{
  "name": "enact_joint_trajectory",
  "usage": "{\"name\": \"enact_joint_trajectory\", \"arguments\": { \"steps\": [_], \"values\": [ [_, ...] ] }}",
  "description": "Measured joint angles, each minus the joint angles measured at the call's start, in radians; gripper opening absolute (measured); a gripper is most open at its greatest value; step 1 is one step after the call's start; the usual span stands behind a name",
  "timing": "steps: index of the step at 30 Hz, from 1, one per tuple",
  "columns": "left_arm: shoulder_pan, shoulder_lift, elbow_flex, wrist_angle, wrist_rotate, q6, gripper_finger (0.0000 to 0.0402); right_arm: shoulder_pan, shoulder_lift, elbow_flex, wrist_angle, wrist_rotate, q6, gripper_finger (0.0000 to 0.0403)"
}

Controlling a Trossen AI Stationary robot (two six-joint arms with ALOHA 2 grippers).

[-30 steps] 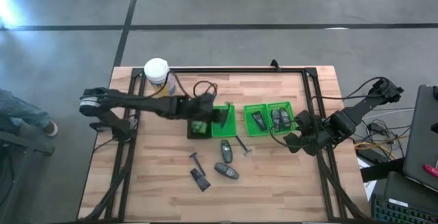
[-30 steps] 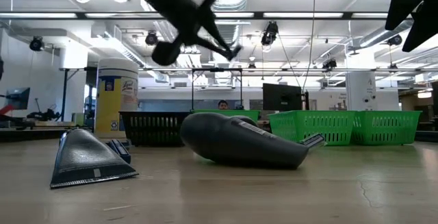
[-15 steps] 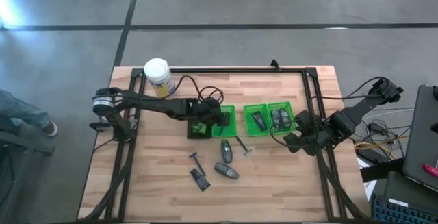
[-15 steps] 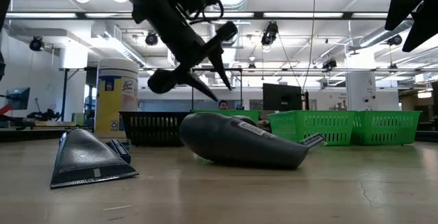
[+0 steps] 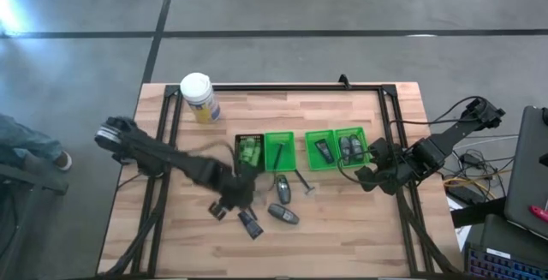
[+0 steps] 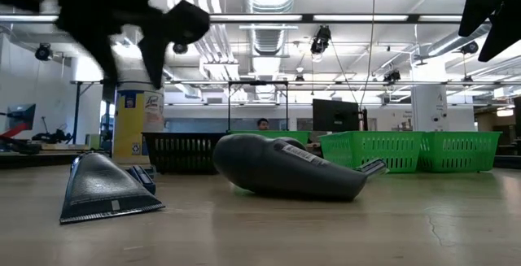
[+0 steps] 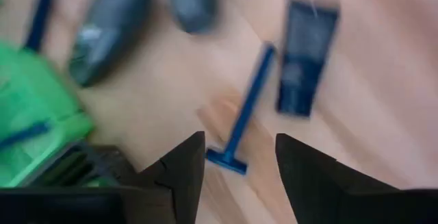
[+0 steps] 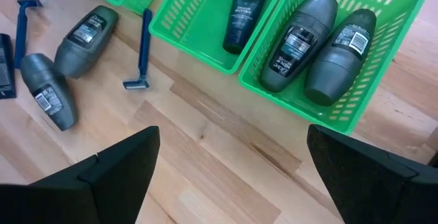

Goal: Pick & Place Travel size toiletries
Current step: Put the blue razor into the left green bin

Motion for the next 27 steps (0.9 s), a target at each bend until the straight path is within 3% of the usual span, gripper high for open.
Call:
{"name": "enact_joint_trajectory", "arguments": {
  "steps": [3, 14, 27],
  "values": [
    [-0.03, 0.05, -0.016, 0.055, -0.042, 0.067, 0.0177, 0.0, 0.0, 0.0, 0.0, 0.0, 0.001, 0.0368],
    [-0.002, 0.206, -0.02, 0.079, 0.024, 0.159, 0.0137, 0.0, 0.0, 0.0, 0.004, -0.002, 0.048, 0.0368],
    [0.044, 0.28, -0.019, 0.114, 0.069, 0.18, 0.0099, 0.0, 0.0, 0.0, 0.009, -0.003, 0.06, 0.0368]
  ]
}}
